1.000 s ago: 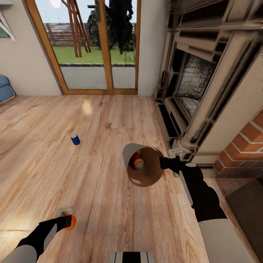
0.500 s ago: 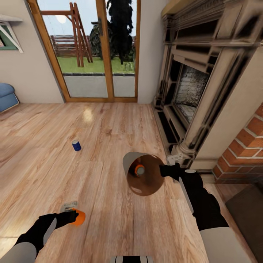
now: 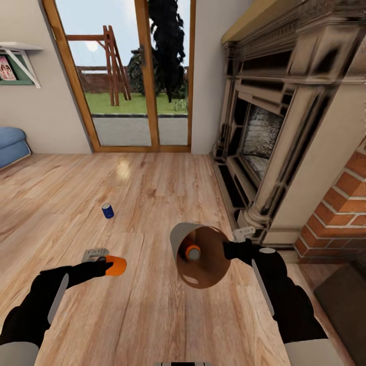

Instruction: Put the three can of soda from the living room inside the tash can in the kitchen.

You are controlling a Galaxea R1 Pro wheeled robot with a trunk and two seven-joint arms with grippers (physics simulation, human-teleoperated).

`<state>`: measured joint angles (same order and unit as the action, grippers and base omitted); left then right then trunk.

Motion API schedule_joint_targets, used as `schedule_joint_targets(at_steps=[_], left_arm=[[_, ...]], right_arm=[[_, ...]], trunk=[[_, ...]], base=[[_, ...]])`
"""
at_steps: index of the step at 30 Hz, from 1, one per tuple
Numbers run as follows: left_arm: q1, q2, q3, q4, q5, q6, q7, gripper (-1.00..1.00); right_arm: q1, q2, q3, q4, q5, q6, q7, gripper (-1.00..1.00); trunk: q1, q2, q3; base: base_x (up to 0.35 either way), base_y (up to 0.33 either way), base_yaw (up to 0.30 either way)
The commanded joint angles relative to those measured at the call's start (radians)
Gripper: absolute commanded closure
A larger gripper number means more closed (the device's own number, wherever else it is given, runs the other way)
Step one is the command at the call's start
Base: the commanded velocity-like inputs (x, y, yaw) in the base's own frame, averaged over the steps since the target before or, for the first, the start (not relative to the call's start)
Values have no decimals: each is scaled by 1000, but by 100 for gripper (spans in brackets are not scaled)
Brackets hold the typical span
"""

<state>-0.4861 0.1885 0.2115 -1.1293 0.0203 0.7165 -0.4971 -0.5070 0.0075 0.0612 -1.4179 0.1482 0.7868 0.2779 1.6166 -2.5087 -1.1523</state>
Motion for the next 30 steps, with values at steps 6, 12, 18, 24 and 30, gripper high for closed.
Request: schedule_joint_targets(at_steps=[6, 12, 18, 24, 30], left_arm=[[31, -2, 0, -73, -6, 43, -30, 100], [81, 1, -1, -152, -7, 78, -96, 100], [125, 5, -1, -236, -7, 118, -148, 100], [166, 8, -3, -297, -10, 149, -255, 100], [196, 11, -4, -352, -14, 182, -436, 100]], right_arm=[[9, -1, 0, -111, -12, 127, 10, 100], [21, -42, 1, -156, -17, 229, 20, 100], [30, -127, -5, -157, -17, 260, 126, 100], [38, -153, -8, -131, -19, 260, 146, 100], [54, -158, -8, -92, -17, 260, 143, 100]], trunk=[[-3, 1, 23], [-5, 3, 47], [-8, 4, 70], [-11, 6, 93], [-13, 7, 116]], base=[[0, 0, 0], [0, 0, 0], [0, 0, 0], [0, 0, 0], [0, 0, 0]])
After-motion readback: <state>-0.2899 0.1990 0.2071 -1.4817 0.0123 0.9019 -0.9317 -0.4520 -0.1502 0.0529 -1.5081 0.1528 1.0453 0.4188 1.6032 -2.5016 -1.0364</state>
